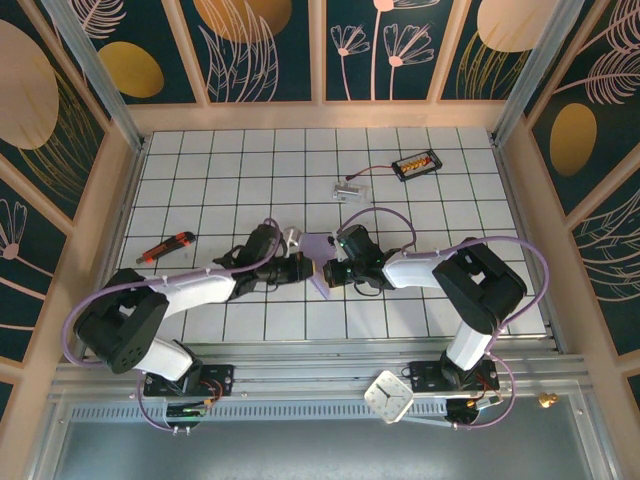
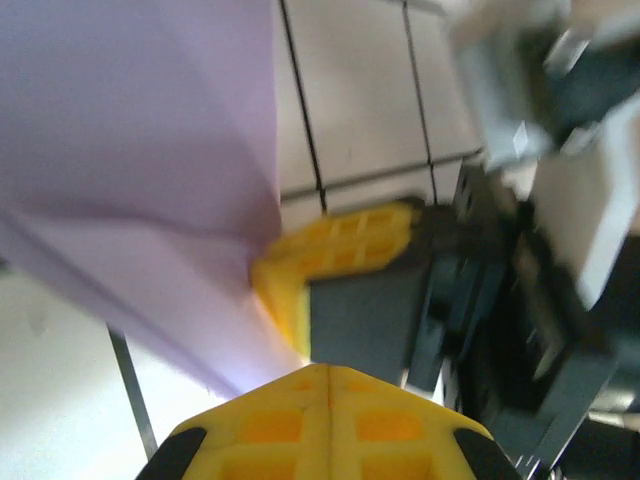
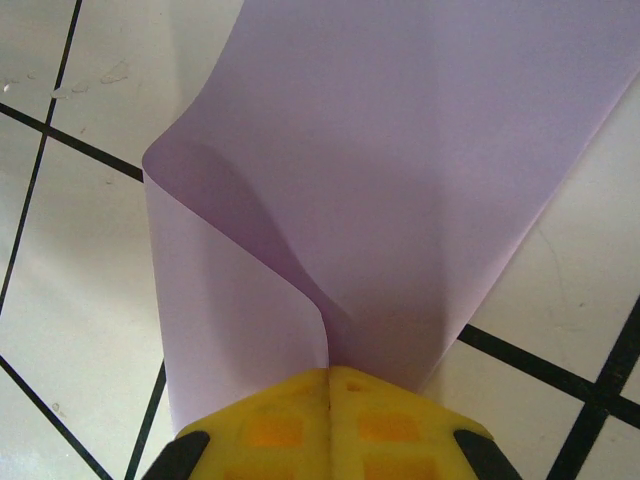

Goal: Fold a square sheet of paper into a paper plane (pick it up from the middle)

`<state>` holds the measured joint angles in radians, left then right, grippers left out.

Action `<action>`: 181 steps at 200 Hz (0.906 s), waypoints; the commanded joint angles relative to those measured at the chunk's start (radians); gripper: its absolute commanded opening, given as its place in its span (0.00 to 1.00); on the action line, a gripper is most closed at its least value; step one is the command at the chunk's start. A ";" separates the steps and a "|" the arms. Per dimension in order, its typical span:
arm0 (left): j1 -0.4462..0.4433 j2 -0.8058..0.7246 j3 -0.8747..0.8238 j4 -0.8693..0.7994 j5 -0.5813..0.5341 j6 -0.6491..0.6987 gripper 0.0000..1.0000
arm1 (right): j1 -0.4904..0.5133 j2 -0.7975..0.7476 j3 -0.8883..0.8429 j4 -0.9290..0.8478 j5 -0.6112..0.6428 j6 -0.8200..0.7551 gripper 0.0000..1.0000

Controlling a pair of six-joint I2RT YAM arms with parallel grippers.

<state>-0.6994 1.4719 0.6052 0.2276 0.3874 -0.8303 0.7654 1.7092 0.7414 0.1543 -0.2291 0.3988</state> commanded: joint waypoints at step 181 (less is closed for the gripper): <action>-0.134 0.128 -0.121 0.387 0.041 -0.216 0.00 | 0.002 0.031 -0.041 -0.070 0.043 0.005 0.00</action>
<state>-0.8268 1.5784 0.4728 0.5747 0.4110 -1.0351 0.7654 1.7092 0.7368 0.1623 -0.2291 0.3988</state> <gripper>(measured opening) 0.056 0.057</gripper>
